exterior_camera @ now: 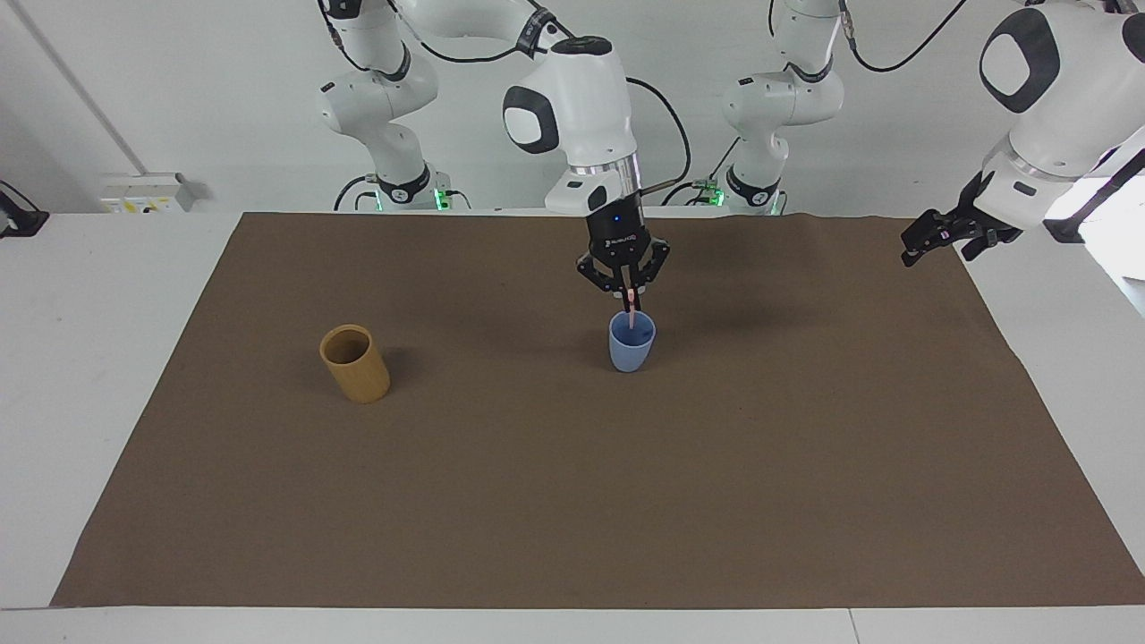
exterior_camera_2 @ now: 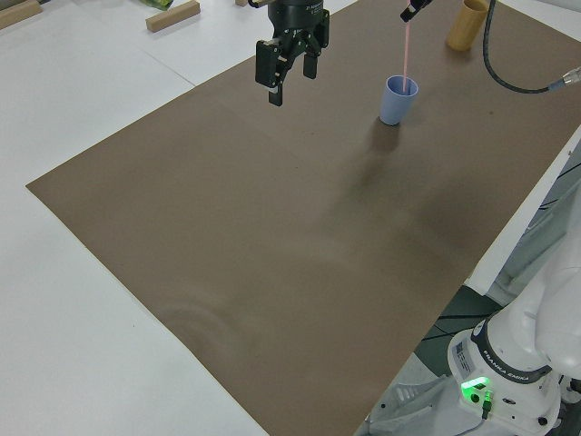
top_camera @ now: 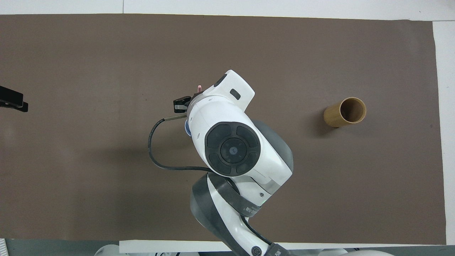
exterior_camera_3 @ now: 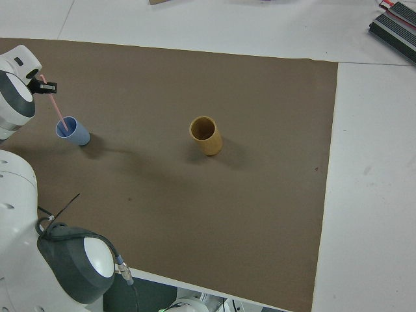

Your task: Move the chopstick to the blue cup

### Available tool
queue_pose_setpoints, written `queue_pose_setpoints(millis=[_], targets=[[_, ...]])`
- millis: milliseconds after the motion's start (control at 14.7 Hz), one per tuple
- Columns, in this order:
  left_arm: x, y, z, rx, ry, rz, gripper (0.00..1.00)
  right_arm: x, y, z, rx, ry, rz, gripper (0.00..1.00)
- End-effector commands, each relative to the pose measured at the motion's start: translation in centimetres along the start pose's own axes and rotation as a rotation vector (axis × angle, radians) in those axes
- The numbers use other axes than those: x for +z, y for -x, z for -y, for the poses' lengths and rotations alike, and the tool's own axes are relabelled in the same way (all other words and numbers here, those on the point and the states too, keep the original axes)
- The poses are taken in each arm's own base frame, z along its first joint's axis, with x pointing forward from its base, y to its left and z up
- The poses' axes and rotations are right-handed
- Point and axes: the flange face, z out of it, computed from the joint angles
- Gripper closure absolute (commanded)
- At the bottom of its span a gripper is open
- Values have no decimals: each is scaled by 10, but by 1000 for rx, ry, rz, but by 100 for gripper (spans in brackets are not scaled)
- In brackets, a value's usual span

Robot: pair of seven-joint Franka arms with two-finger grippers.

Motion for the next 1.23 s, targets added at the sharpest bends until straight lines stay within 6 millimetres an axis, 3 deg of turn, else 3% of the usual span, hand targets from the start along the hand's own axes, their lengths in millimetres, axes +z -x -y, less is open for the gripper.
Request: queue_pose_setpoints(millis=[0, 136, 273, 341, 477, 614, 682, 818, 1023, 1091, 1159], targets=[[-4, 6, 2, 10, -14, -4, 0, -11, -4, -11, -10, 22, -6, 0], [-4, 6, -1, 14, -14, 1, 0, -26, -20, -10, 5, 27, -12, 0], [-4, 5, -1, 13, -14, -7, 0, -53, -52, -37, 52, 86, 10, 0], [-4, 5, 0, 11, -14, -8, 0, -66, -67, -64, 69, 121, 38, 0], [-4, 5, -2, 17, -14, -9, 0, -104, -91, -141, 59, 169, 103, 0], [-5, 5, -3, 17, -15, -10, 0, -145, -103, -224, 119, 138, 196, 0], [-4, 5, -3, 19, -15, -9, 0, -170, -102, -264, 143, 163, 244, 0], [-4, 5, -2, 17, -14, -7, 0, -209, -89, -323, 146, 209, 361, 0], [-4, 5, -1, 14, -14, -8, 0, -235, -63, -407, 102, 219, 529, 0], [-4, 5, -1, 16, -14, -9, 0, -232, -55, -437, 91, 201, 555, 0], [-4, 5, -2, 17, -14, -9, 0, -236, -49, -443, 83, 200, 557, 0]])
